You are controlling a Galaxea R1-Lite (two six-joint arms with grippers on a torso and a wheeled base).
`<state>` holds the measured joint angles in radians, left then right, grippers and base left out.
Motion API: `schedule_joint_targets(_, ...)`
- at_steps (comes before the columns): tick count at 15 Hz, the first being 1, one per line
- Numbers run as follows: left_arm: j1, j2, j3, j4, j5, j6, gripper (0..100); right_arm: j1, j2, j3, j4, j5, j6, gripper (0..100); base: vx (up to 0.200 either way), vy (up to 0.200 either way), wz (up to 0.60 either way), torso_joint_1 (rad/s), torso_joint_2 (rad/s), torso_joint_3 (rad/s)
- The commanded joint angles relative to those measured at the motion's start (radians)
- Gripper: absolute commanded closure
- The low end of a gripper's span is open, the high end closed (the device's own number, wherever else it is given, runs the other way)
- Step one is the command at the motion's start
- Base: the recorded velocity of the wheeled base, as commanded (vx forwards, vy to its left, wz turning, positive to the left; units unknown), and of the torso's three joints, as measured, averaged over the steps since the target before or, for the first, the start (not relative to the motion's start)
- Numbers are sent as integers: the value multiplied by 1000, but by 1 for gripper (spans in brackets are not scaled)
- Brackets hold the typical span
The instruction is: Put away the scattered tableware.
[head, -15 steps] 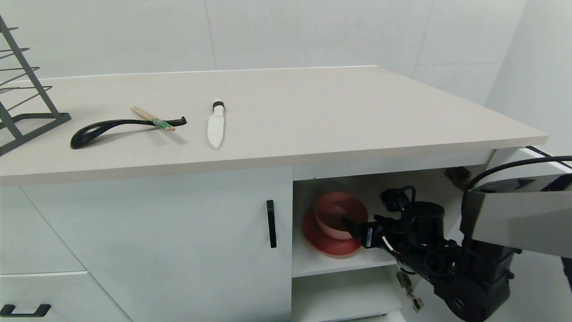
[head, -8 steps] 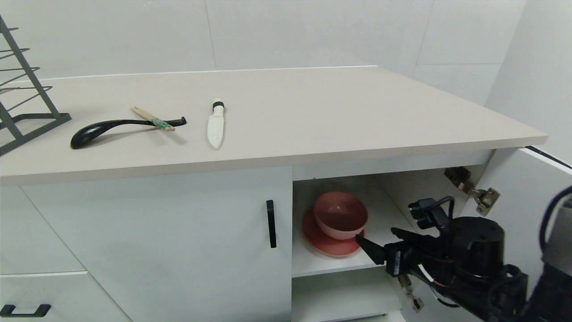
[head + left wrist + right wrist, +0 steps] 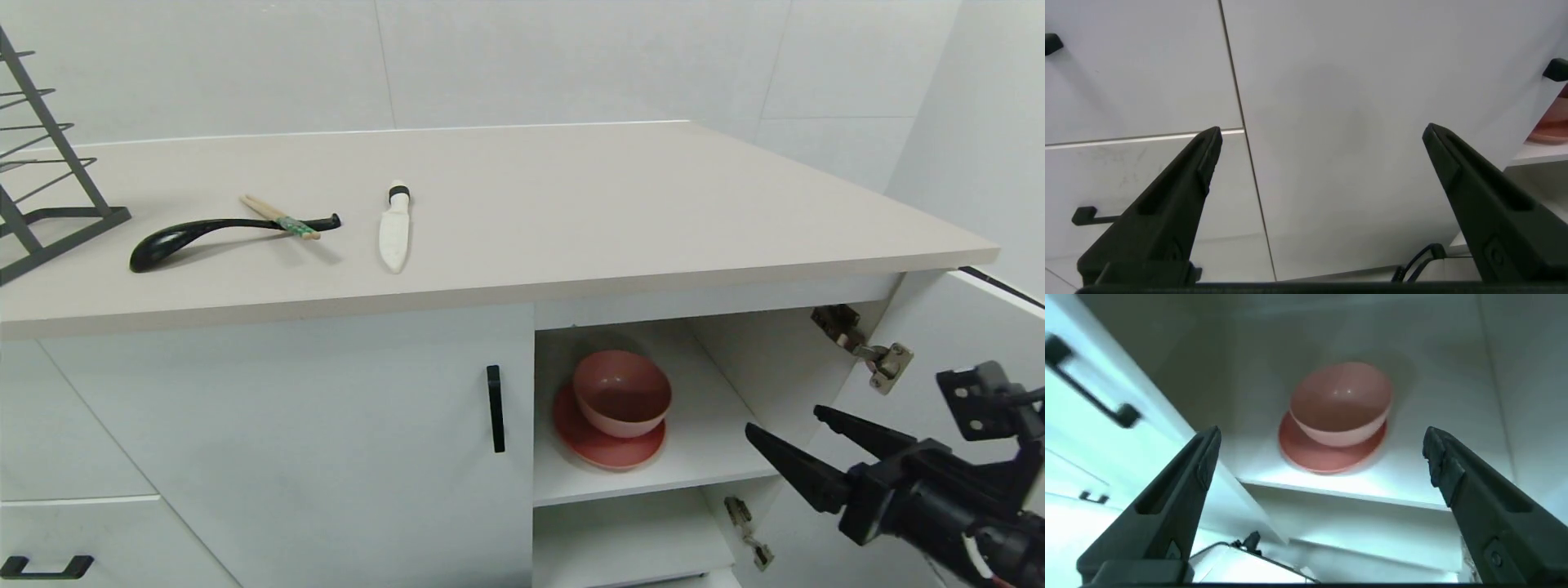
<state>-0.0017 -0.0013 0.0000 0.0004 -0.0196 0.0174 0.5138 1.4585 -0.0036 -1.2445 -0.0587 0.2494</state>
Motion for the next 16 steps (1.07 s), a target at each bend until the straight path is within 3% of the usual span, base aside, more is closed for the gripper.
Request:
schedule_joint_targets(1, 0, 1, 0, 0, 0, 1, 0, -12, -325, 4, 229, 4, -1, 0, 0, 0, 0, 0, 0, 0)
schedule_joint_targets(3, 0, 1, 0, 1, -3, -5, 0, -44, -475, 4, 399, 7, 2, 0, 0, 0, 0, 0, 0, 0)
schedule_joint_targets(5, 0, 1, 0, 0, -7, -4, 0, -95, -572, 4, 459, 20, 2, 0, 0, 0, 0, 0, 0, 0)
schedule_joint_targets(7, 0, 1, 0, 0, -7, -4, 0, -233, -791, 1, 586, 168, -27, 0, 0, 0, 0, 0, 0, 0)
schedule_joint_targets(8, 0, 1, 0, 0, -7, -7, 0, -313, -928, -30, 721, 217, -104, 0, 0, 0, 0, 0, 0, 0)
schedule_joint_targets(11, 0, 1, 0, 0, -8, -8, 0, -374, -1138, -191, 991, 211, -163, 0, 0, 0, 0, 0, 0, 0)
schedule_joint_targets(14, 0, 1, 0, 0, -7, -8, 0, -485, -1219, -214, 1036, 218, -162, 0, 0, 0, 0, 0, 0, 0)
schedule_joint_targets(16, 0, 1, 0, 0, -7, -8, 0, -497, -1291, -157, 1037, 223, -163, 0, 0, 0, 0, 0, 0, 0)
